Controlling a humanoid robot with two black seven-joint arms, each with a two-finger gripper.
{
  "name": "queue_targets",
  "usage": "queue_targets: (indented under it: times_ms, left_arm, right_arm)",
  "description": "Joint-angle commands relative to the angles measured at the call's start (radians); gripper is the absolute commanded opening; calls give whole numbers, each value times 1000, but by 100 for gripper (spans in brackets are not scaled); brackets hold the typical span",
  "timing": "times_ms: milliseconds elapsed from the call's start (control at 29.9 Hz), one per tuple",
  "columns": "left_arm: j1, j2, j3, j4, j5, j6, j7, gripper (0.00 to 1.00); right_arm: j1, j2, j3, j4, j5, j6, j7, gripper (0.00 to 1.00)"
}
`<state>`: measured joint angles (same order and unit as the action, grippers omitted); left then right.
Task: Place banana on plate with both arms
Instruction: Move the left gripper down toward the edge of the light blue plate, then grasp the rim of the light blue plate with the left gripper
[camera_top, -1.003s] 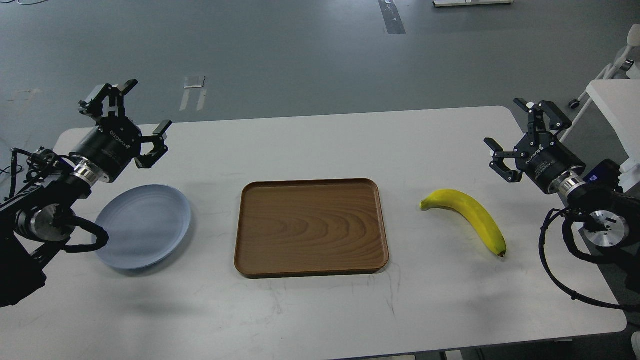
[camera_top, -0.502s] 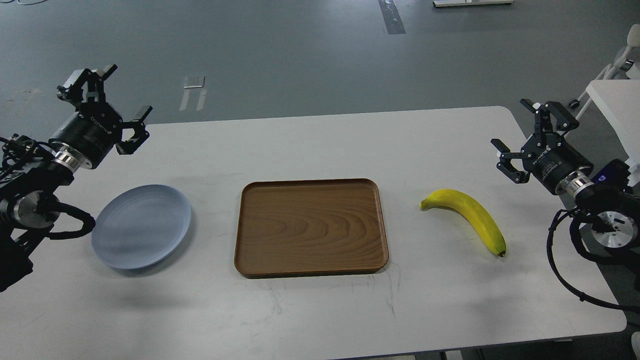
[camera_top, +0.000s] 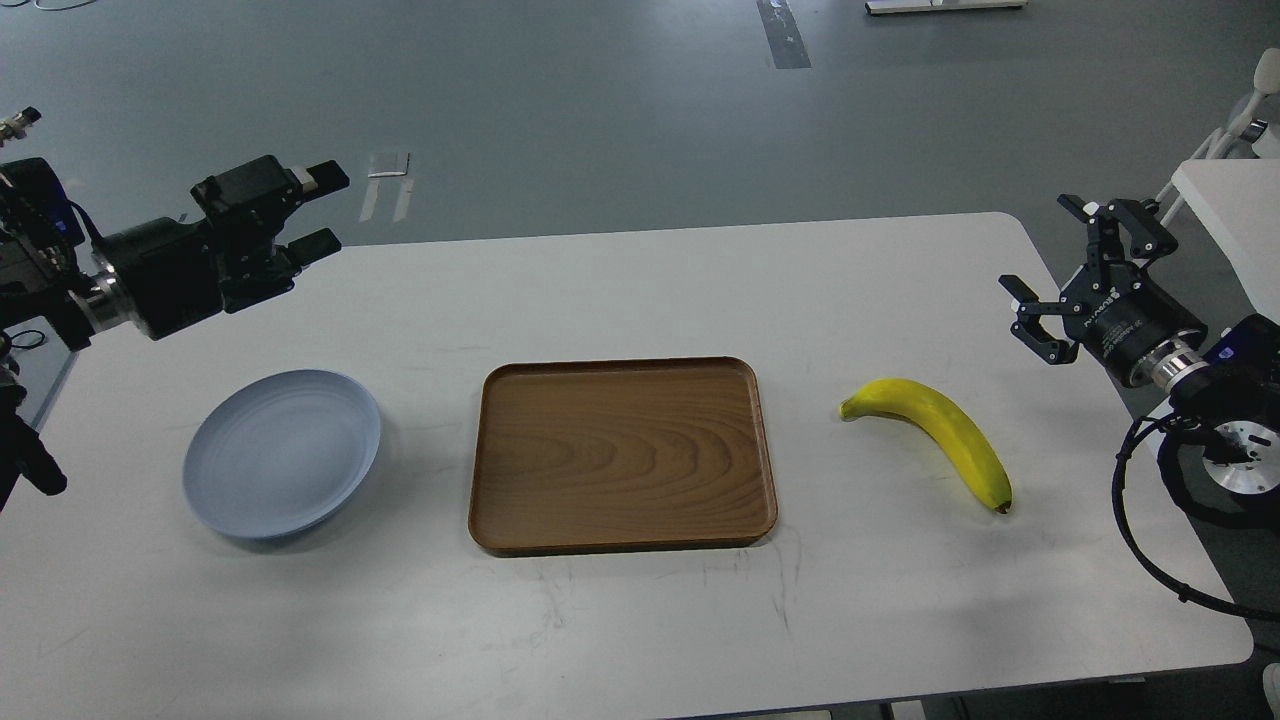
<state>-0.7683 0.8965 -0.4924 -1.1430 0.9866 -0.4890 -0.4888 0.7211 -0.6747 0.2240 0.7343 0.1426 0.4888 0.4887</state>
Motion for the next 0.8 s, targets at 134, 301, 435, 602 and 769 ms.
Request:
queue_targets:
  times_ms: [134,301,435,602,769]
  left_arm:
    - [21,58,23,-26,568,71,0,100]
    - [57,71,90,55,684,199,0,100]
    - [63,58,176,190,690,286,0,100]
    - [67,21,276,348,672,385,0,99]
    - [69,6,299,362,618,385,0,99]
  right_arm:
    - [1,0,0,2,0,0,0,100]
    - [0,-2,0,0,0,0,0,100]
    - [0,-3,0,0,0,0,0,100]
    - [0,-2,1,5,0,0,0,100]
    - [0,-2,0,5,0,0,0,100]
